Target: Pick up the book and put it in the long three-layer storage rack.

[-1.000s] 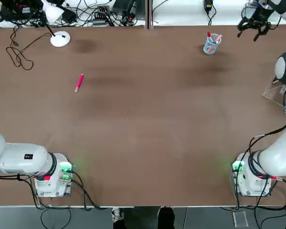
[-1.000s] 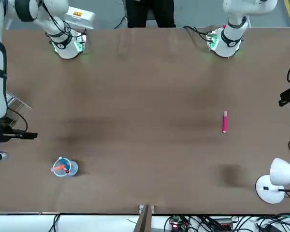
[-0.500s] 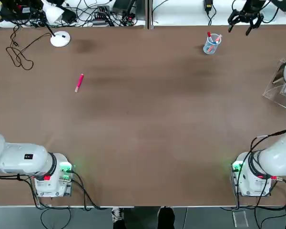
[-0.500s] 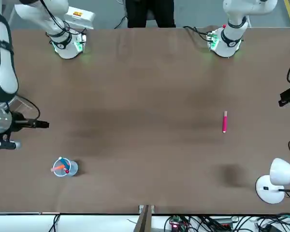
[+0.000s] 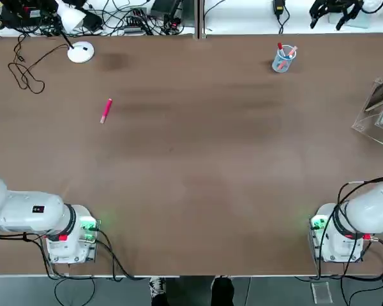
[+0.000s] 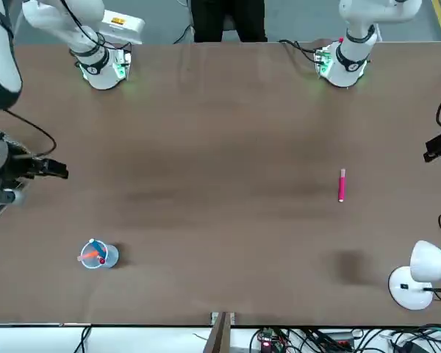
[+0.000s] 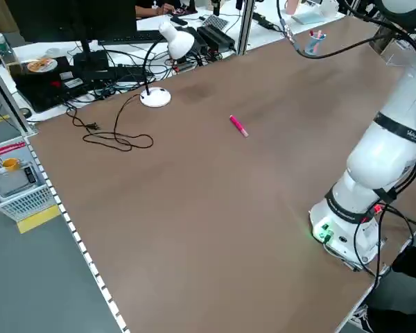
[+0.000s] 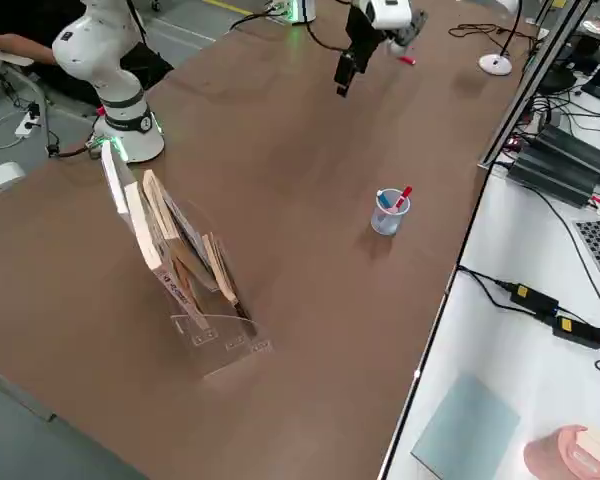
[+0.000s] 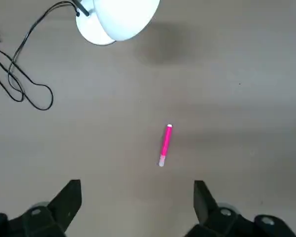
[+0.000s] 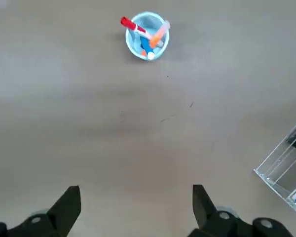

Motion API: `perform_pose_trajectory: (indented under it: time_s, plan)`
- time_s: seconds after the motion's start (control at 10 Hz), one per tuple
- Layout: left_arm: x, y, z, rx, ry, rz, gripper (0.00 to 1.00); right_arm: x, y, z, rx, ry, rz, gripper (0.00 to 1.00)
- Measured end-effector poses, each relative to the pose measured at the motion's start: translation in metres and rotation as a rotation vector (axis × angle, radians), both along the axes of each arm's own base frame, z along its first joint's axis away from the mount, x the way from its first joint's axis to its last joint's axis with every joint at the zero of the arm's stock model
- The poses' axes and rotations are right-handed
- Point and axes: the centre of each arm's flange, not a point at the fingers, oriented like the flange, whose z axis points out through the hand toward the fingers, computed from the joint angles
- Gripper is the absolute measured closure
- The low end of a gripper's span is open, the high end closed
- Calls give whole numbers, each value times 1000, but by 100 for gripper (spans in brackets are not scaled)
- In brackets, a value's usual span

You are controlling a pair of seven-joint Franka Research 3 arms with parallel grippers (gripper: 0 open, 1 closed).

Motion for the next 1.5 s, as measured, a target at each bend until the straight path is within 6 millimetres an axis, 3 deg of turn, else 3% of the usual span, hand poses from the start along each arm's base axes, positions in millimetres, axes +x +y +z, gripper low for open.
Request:
perform_pose_trajectory:
  time_s: [0.4,0.7,1.1,1.5]
  plan:
    - [0,0,0,0,0,0,0,-20,-21,45,-16,-53,-21,0]
    - [0,0,0,0,0,0,0,-33,-36,62,-21,-44,-28,0]
    - [0,0,0,0,0,0,0,-37,-53,63,-25,-41,12,0]
    - [0,0,0,0,0,0,0,-33,-61,39,-43,-44,63,0]
